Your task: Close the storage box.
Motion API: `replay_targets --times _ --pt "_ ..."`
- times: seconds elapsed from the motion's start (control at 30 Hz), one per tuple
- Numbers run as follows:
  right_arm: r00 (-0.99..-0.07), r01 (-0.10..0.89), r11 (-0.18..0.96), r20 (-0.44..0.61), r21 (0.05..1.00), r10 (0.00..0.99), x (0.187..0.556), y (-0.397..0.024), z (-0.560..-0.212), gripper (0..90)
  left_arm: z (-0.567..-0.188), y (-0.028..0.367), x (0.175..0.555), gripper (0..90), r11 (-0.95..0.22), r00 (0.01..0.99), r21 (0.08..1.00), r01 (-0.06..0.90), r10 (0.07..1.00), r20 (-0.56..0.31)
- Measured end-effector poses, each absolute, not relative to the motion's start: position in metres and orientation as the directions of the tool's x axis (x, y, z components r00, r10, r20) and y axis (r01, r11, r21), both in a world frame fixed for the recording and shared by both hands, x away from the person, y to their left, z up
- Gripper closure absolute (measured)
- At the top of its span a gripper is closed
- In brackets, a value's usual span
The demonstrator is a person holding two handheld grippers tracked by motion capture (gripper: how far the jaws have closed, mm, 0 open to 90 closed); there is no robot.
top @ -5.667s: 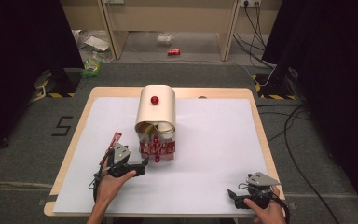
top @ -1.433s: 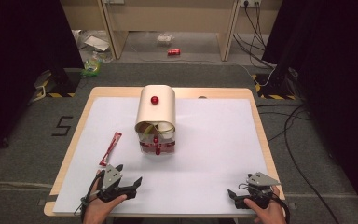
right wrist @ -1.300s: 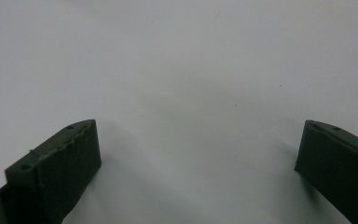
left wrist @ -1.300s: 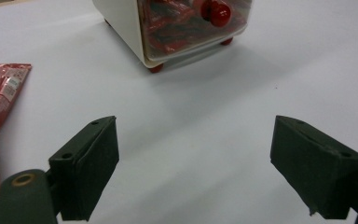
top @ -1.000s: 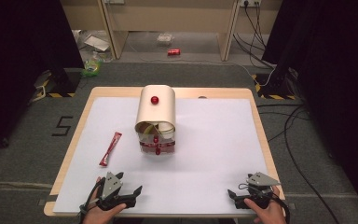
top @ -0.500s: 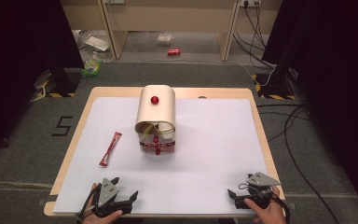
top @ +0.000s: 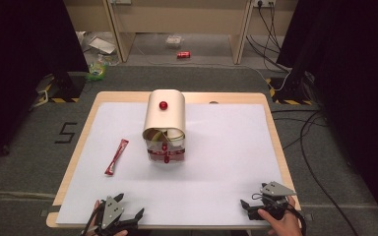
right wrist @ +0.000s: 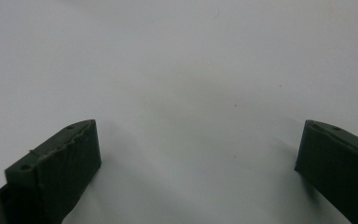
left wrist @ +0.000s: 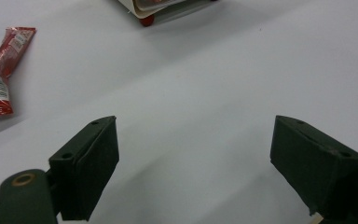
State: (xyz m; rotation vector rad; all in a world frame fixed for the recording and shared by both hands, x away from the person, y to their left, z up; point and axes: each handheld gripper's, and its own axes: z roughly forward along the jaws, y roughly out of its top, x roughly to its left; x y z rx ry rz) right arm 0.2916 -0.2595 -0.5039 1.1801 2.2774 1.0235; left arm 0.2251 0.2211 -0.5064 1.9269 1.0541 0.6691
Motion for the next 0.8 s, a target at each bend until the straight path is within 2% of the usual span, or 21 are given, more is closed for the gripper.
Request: replay_targets --times 0.8 --pt "-0.579 0.538 0.385 -0.003 0.75 0.816 0.292 -0.26 -0.504 0.1 -0.514 0.237 0.207 15.0 -0.295 0.494 0.861 0.415 0.868 0.059"
